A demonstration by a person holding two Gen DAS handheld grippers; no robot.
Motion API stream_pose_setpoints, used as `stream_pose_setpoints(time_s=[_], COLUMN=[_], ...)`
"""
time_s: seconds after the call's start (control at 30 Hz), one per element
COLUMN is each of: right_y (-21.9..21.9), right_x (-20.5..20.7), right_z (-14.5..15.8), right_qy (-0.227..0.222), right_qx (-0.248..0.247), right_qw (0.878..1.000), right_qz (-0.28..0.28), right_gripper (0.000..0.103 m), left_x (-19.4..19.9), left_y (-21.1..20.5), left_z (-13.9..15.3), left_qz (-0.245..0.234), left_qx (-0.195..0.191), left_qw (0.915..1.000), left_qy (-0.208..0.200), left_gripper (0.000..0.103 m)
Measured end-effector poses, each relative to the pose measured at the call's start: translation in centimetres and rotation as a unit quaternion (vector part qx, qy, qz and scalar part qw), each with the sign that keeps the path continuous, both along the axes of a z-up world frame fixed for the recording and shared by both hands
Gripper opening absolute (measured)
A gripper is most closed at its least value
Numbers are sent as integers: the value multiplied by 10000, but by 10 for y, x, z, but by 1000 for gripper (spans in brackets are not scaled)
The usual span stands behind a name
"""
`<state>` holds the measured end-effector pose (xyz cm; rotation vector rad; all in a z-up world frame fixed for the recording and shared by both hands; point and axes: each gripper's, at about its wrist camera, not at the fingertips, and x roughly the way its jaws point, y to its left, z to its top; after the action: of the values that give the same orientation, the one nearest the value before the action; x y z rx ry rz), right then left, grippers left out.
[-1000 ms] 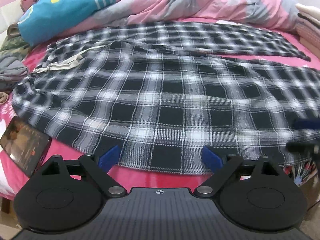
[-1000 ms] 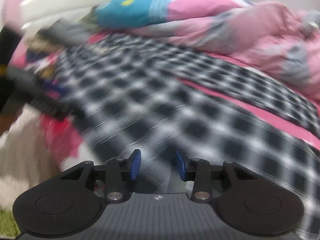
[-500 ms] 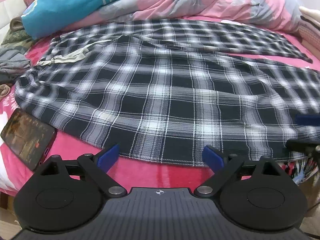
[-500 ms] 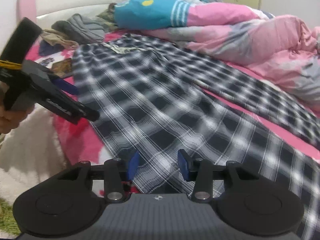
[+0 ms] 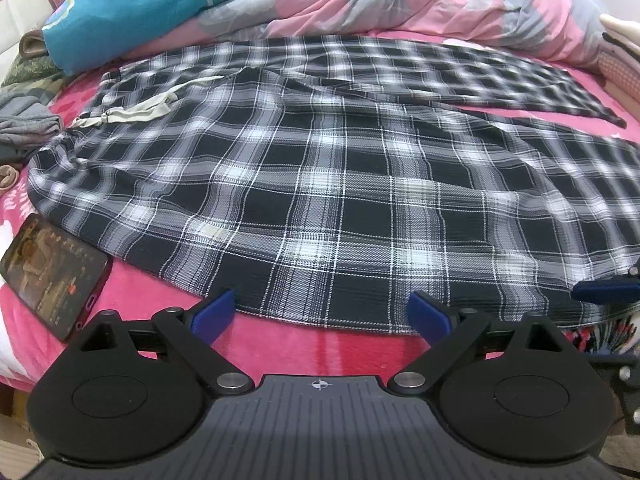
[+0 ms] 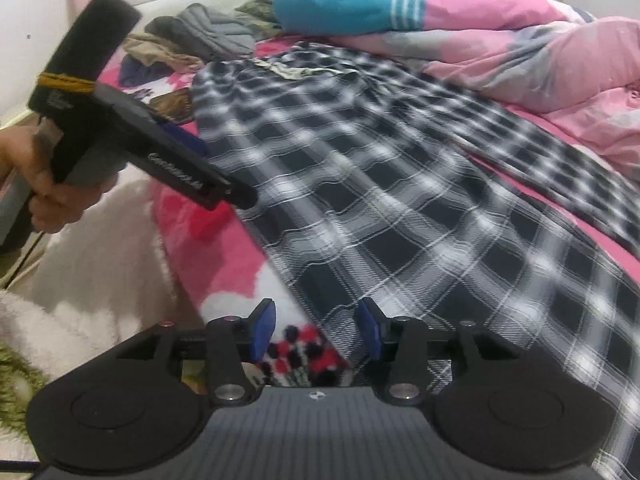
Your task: Fold clothes
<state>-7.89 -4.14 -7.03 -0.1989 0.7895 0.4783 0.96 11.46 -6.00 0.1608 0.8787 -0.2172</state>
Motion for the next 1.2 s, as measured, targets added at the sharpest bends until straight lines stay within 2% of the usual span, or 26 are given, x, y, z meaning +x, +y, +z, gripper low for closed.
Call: stream_pose_setpoints(time_s=[0.13, 0.7, 1.2], right_y=[3, 9, 11], right_x=[-5, -14, -15], right_z=[2, 9, 8], right_qy=[8, 126, 231], right_qx=[-13, 367, 425], right_qw=[9999, 9982, 9976], right_qz=[134, 461, 491], right_gripper=[53, 52, 53], left_x=[0, -2, -6], left_y=[-1, -3, -8], left_z=[0, 2, 1], left_qz=[7, 45, 38], left_qx=[2, -7, -40], left_qw=[10000, 10000, 10000], left_qy=[14, 41, 44], left_gripper=[95, 96, 97])
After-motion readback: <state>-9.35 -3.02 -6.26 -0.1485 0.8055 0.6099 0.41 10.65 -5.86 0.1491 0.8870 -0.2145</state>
